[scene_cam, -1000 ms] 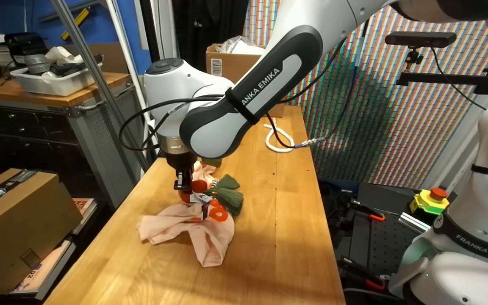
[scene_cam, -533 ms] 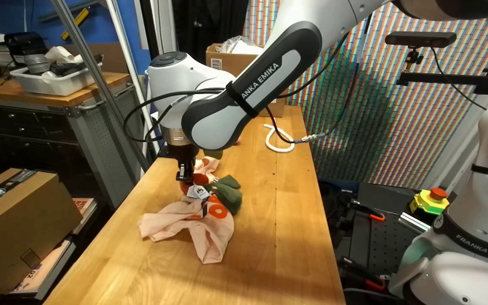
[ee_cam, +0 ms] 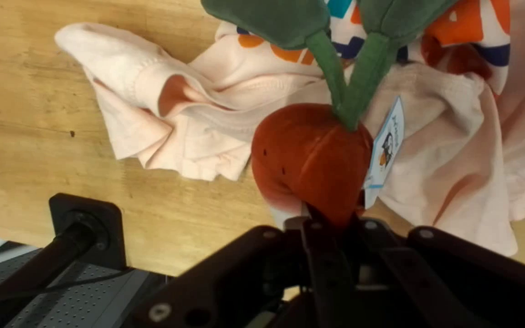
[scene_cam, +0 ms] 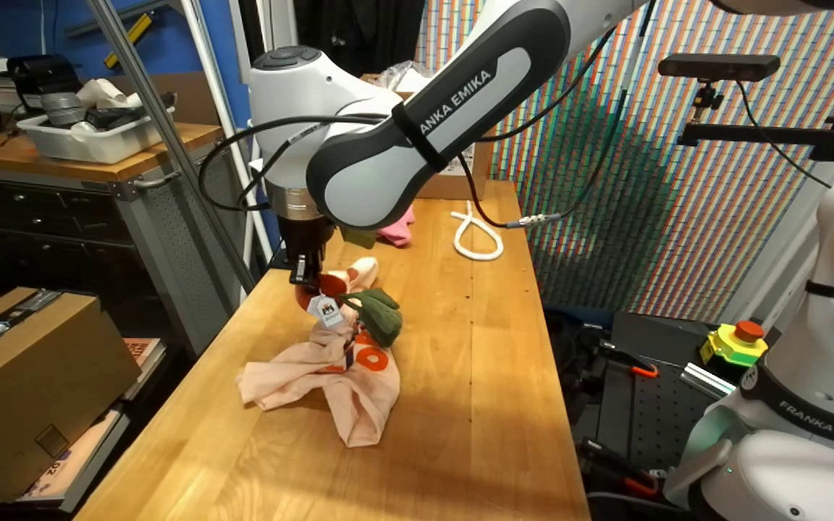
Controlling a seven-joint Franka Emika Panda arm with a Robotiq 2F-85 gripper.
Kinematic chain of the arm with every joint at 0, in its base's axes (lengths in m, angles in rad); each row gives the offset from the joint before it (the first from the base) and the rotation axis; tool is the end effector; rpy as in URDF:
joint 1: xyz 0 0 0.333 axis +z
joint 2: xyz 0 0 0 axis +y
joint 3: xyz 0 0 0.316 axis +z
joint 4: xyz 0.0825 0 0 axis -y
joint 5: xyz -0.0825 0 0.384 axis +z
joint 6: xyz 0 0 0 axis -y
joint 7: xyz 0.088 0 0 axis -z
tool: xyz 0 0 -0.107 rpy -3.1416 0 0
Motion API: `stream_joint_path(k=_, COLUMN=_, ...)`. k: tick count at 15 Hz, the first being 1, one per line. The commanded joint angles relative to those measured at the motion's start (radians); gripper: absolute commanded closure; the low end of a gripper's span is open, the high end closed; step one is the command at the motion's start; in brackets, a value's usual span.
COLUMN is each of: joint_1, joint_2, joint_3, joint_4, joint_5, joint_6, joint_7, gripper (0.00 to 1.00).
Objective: Separate the objects on the table.
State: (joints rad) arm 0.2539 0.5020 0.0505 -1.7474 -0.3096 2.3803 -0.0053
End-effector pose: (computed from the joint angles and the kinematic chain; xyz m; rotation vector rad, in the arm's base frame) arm 0.6474 0.1966 0.2996 2.8539 0.7479 0.2385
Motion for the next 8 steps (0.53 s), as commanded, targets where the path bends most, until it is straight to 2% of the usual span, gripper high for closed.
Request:
stream_joint_path(k=1, joint_1=0.023, joint_2=-0.094, joint_3=-0.006, joint_4=-0.039, joint_5=-0.043, joint_6=-0.003, joint_7=0.047, gripper=0.97)
stream_joint_path(k=4, joint_1=0.046, joint_2=-0.162, joint_3=-0.013, joint_4=-0.064, joint_5=-0.105, joint_6=-0.011, joint_7=0.101, gripper=0.97)
stream_joint_path(k=8, joint_1=0.054, joint_2=-0.259, joint_3=0.004, joint_4=-0.098, joint_5=-0.156, joint_6=-0.096, joint_7=0.149, gripper=0.97)
